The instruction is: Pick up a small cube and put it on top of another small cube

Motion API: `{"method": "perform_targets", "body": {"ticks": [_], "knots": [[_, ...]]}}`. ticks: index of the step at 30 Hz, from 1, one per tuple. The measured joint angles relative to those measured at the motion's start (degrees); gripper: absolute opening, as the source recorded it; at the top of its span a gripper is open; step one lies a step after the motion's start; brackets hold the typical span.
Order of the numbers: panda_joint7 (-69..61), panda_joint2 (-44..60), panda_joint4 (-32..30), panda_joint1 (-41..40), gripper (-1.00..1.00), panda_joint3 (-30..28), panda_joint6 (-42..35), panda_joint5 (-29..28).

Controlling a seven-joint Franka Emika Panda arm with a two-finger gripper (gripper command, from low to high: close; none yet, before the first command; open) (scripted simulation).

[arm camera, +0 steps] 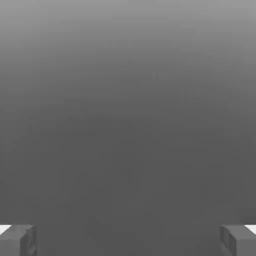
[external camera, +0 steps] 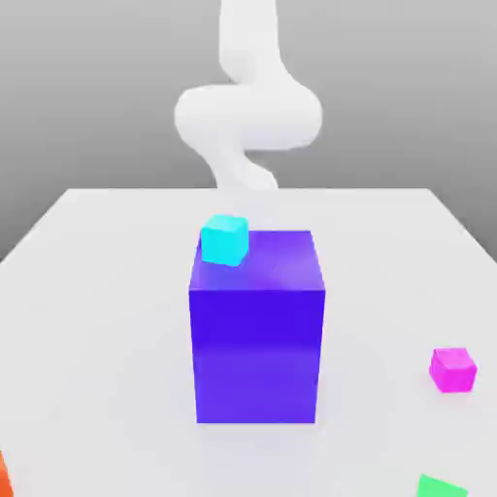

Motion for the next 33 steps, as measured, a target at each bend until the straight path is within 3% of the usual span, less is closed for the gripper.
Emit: {"method": "perform_targets", "body": {"ticks": [16, 23, 29, 30, 33], "knots": [[-30.5, 33.5, -11.6, 21.7, 0.00, 7.1, 17.2, 2.2], [-37.9, 48.3, -16.5, 29.8, 0.00, 10.5, 24.7, -4.6], [-34.8, 60.8, -14.9, 34.3, 0.00, 5.7, 34.0, -10.9], [-34.5, 61.9, -14.7, 34.8, -1.00, 5.2, 34.9, -11.2], [-34.5, 61.9, -14.7, 34.8, -1.00, 5.2, 34.8, -11.3]]}}
